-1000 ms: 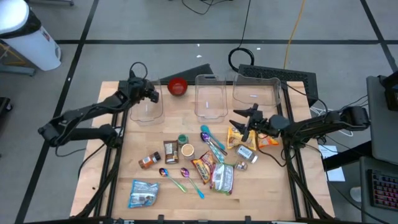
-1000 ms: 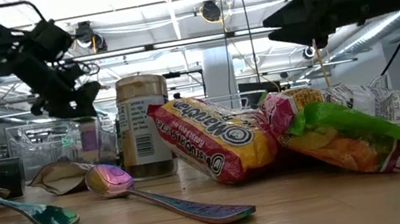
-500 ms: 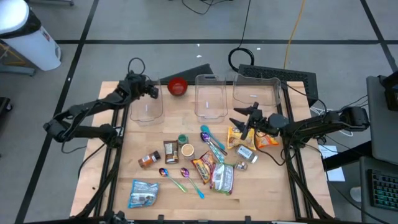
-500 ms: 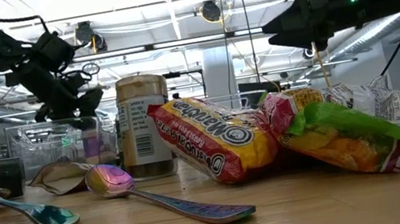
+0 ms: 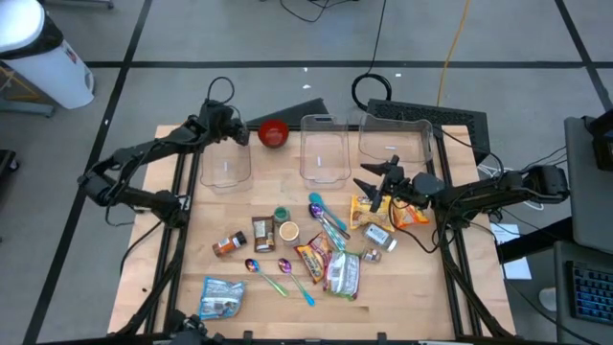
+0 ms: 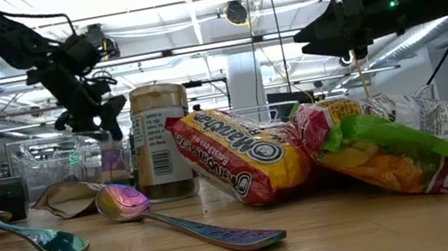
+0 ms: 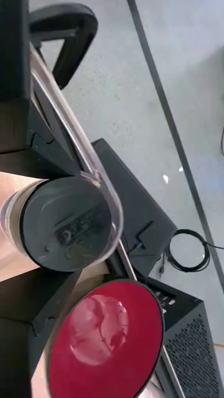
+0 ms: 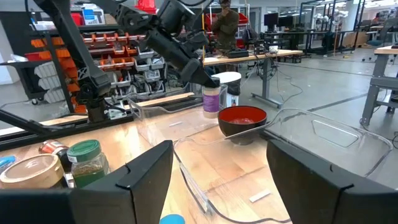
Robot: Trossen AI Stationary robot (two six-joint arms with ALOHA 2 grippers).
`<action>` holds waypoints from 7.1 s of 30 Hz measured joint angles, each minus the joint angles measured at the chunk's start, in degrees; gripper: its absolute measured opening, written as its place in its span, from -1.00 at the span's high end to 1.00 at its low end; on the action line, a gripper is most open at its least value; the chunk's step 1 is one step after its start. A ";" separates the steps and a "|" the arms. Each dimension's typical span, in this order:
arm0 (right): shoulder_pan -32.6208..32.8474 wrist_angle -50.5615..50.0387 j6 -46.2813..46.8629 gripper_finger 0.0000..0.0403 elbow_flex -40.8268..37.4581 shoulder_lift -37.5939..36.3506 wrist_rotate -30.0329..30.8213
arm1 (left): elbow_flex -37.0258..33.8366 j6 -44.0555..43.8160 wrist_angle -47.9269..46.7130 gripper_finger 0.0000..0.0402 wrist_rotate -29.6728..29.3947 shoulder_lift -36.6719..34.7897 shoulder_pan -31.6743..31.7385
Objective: Pick & Place Food Item
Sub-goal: Put the violet seasoning bottle into the left transparent bin, then put the orange seasoning bottle into the left transparent bin
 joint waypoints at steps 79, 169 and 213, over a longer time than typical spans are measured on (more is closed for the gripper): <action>-0.02 -2.12 0.03 -0.26 0.02 0.00 0.02 | 0.39 -5.94 -0.15 -0.24 6.29 -13.93 -4.57; 0.11 24.33 10.35 -0.26 2.54 18.05 -6.06 | -21.85 -19.59 -7.69 -0.24 -17.66 -42.81 -79.64; 0.11 20.53 9.38 -0.26 2.54 18.05 -6.05 | -6.98 -56.94 -41.85 -0.24 -0.76 -12.82 -87.91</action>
